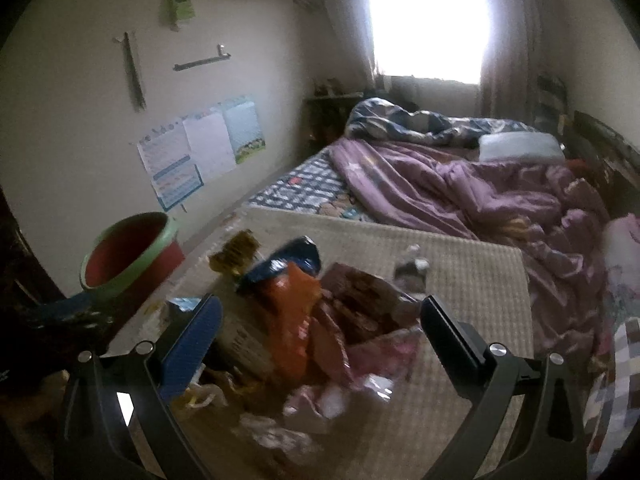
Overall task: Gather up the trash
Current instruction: 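Move both grippers over the pile of wrappers on the mat, then grasp the silver foil wrapper with the left gripper while the right grasps the orange bag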
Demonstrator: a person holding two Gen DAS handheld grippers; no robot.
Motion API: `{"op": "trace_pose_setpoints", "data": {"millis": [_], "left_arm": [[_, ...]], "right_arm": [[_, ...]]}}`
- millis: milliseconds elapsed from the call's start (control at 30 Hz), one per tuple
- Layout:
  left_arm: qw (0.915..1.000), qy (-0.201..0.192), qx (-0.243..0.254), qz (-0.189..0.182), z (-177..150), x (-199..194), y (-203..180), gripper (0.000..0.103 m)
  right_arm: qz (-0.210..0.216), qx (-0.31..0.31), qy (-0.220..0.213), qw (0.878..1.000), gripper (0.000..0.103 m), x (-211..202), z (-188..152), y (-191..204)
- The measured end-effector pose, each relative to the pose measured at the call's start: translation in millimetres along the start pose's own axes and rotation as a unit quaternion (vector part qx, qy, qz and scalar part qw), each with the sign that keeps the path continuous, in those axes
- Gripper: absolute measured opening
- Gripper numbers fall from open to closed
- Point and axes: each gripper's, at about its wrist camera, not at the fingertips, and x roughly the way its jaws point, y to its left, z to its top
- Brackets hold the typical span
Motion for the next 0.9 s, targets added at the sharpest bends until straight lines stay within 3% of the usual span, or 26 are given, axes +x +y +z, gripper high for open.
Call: {"op": "trace_pose_setpoints", "data": {"millis": [133,200,267,400,467,567,700,733,833,900], "left_arm": [[0.9986,0.047,-0.002,-0.025,0,39,-8,0.074],[0.9965,0.074,-0.008,-0.038,-2,50,-10,0.05],[0.9954,0.087,-0.005,-0.039,-4,53,-9,0.033],[0.997,0.068,0.03,-0.022,-5,51,-17,0.028],[0.9975,0.048,0.049,-0.013,-4,42,-23,0.028],[0.9975,0.024,0.066,-0.006,0,31,-25,0.028],[0.9975,0.004,0.07,0.002,2,19,-22,0.028],[0.9973,0.001,0.073,0.006,1,18,-22,0.028],[0.9966,-0.013,0.079,0.02,-2,11,-19,0.028],[0.9959,-0.024,0.083,0.028,-3,7,-18,0.028]], "right_arm": [[0.002,0.009,0.011,1.0,0.096,-2,-6,-12],[0.015,0.016,0.013,1.0,0.096,-2,-7,-17],[0.028,0.016,0.017,0.999,0.096,-2,-6,-17],[0.061,0.025,0.044,0.997,0.075,11,-6,-18],[0.078,0.036,0.061,0.994,0.06,21,-4,-19],[0.099,0.046,0.082,0.991,0.049,36,0,-16],[0.114,0.04,0.097,0.988,0.046,52,5,-6],[0.116,0.038,0.101,0.987,0.042,56,6,-2],[0.117,0.034,0.111,0.986,0.012,65,4,4],[0.117,0.041,0.11,0.986,0.012,65,3,4]]}}
